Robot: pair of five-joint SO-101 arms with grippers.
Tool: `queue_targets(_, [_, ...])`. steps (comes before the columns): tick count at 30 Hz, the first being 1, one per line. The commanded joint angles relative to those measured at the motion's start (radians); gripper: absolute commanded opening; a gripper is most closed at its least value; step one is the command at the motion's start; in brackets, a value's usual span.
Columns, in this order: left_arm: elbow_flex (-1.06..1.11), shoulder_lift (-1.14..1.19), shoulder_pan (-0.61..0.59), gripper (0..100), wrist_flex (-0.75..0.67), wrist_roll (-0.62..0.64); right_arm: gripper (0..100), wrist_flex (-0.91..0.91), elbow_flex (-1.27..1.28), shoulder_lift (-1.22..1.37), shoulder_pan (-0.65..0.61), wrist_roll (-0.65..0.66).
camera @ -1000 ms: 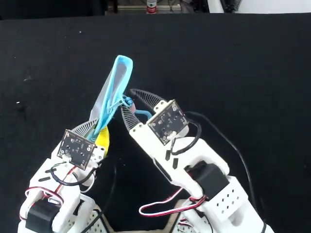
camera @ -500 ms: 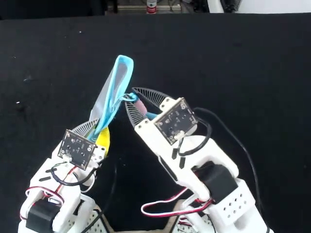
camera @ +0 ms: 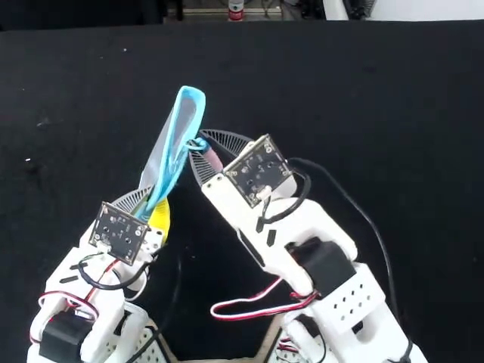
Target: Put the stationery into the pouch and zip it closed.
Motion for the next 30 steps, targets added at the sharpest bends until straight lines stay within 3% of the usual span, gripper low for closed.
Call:
queue_targets(1, [0.002,0.006,0.007,3,0.031,-0.005,1.0,-0.048,-0.079,0.007,0.043,-0.011])
queue_targets(8, [0.001,0.006,0.007,3,0.031,-0.005,1.0,-0.075,-0.081,0.008,0.181,-0.132])
queue_targets(17, [0.004,0.006,0.007,3,0.031,-0.005,1.0,-0.069,-0.11,0.073,0.193,-0.13])
queue_targets(23, [0.002,0.006,0.007,3,0.031,-0.005,1.0,0.048,-0.278,0.249,0.193,-0.138])
queue_targets(30, [0.002,0.006,0.008,3,0.031,-0.005,1.0,0.052,-0.424,0.372,0.193,-0.158])
